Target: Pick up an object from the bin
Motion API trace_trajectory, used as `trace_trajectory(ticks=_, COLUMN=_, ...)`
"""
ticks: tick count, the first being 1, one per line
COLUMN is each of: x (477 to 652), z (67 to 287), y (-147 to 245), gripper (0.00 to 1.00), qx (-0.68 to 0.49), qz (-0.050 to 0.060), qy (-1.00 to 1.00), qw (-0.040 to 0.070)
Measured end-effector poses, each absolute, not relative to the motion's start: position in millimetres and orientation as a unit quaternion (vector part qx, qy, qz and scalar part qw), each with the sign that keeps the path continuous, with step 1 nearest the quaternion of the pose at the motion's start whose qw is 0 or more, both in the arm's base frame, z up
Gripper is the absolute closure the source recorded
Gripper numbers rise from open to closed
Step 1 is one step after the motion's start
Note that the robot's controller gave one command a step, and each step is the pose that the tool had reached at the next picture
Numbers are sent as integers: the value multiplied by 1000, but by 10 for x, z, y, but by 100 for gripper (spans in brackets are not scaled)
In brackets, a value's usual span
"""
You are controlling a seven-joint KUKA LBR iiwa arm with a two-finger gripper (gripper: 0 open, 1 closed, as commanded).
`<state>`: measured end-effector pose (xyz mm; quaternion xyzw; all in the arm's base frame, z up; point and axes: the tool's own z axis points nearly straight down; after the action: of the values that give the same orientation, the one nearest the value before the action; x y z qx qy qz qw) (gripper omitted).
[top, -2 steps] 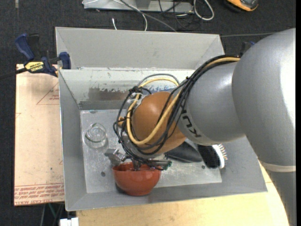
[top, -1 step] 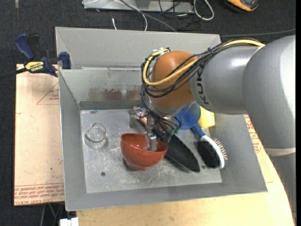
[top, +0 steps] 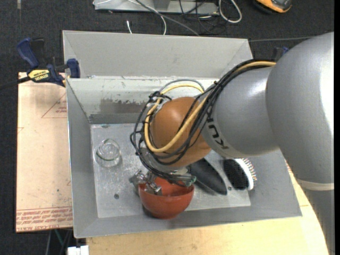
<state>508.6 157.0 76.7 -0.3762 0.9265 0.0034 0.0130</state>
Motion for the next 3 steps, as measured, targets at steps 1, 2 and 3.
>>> trace_trajectory(ticks=1, x=5087, z=767, y=1569, gripper=100, qx=-376, qz=4, qy=927, qw=13)
trace_trajectory(ticks=2, x=5072, z=944, y=1568, gripper=100, qx=-375, qz=4, qy=927, qw=11)
trace_trajectory(ticks=3, x=5089, z=1181, y=1573, gripper=100, qx=-374, qz=4, qy=927, qw=14)
